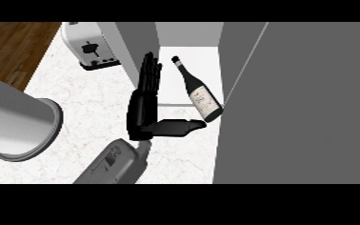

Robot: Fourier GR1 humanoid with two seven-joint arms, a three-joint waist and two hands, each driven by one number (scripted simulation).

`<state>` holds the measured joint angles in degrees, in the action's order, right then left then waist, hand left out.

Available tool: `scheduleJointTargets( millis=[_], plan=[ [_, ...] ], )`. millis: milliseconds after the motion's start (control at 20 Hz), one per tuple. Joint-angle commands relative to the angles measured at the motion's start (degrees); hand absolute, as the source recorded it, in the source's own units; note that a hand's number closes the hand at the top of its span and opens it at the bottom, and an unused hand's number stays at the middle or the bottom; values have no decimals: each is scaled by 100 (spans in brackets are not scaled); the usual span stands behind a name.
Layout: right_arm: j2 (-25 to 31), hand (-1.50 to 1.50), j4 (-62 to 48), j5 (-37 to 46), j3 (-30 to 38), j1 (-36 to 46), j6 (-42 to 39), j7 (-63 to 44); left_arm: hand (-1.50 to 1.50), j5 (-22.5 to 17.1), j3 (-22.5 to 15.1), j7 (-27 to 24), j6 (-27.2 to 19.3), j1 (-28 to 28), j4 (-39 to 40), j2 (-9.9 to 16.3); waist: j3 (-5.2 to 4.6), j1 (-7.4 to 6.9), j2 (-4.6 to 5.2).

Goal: Pick up the wine, place it into the cabinet and close the cabinet

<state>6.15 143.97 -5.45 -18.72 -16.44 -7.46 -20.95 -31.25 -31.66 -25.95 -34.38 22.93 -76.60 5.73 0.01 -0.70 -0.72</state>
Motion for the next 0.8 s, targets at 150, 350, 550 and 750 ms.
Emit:
scheduleJointTargets(
  millis=[150, 350, 550, 750],
  plan=[
    [180, -150, 1270, -23, -209, -271, 48, -517, -150, 266, -324, 9, -81, -1170, -1403, 396, -4, 81, 40],
    [788, 150, 1012, -277, -365, -422, -626, -593, -150, 446, -671, 169, -395, -1782, -2209, 602, 1, 72, 17],
    [1111, 150, 1011, -736, -895, -403, -1092, -840, -150, 448, -511, 109, -303, -2078, -2450, 958, -3, 46, 30],
    [1053, 150, 1125, -599, -1458, -422, -1132, -822, -150, 325, -387, -240, 94, -2770, -2820, 1369, -7, 47, 36]
  ],
)
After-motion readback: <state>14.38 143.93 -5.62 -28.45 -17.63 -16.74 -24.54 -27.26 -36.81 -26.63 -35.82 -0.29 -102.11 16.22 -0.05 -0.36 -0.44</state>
